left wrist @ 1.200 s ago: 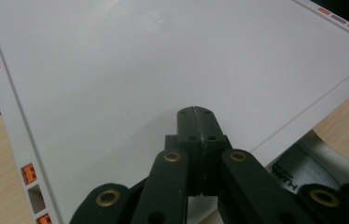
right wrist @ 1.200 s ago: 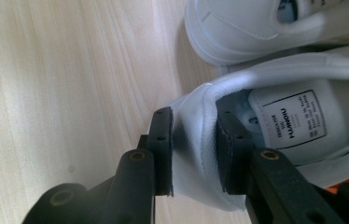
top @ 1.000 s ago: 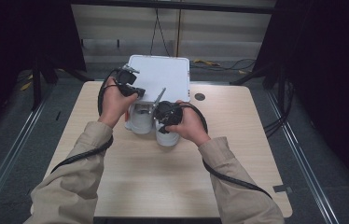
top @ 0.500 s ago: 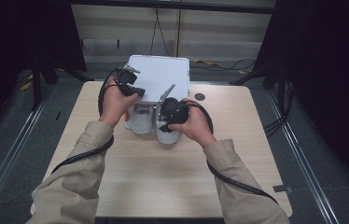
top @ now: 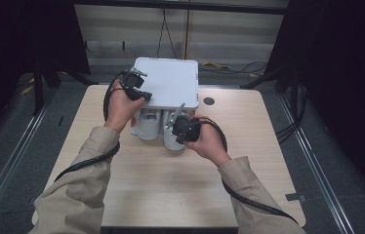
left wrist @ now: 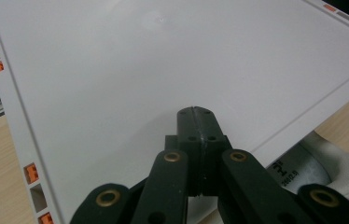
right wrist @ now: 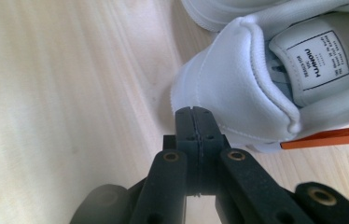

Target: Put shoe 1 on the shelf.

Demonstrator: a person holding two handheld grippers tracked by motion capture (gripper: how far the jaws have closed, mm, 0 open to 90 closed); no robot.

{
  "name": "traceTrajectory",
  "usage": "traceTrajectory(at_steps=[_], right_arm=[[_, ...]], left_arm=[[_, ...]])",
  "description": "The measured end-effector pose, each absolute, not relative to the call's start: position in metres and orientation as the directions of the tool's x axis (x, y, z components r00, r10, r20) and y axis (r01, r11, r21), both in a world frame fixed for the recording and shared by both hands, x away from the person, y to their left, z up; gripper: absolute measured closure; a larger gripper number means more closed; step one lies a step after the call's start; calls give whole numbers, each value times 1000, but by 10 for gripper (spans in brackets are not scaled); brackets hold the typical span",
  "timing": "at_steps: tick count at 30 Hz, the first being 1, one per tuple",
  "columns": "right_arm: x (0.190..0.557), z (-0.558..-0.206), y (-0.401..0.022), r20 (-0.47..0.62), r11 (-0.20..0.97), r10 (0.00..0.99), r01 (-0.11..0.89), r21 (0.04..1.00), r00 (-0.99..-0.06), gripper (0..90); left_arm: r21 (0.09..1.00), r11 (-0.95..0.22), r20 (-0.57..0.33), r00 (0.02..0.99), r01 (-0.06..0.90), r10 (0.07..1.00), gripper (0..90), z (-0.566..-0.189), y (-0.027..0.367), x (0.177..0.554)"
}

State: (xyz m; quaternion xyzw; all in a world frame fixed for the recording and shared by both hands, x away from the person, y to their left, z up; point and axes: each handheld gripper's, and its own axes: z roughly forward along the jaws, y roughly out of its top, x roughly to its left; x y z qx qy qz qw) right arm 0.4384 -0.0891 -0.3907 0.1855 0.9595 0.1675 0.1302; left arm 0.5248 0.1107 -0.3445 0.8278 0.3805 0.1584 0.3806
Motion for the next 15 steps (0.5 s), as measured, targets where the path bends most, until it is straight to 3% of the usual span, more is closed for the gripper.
traceTrajectory(at_steps=[15], right_arm=[[454, -399, -78, -262, 881, 395, 282, 379, -881, 900]], left_arm=[[760, -410, -33, 661, 504, 750, 900, -346, 112, 524]])
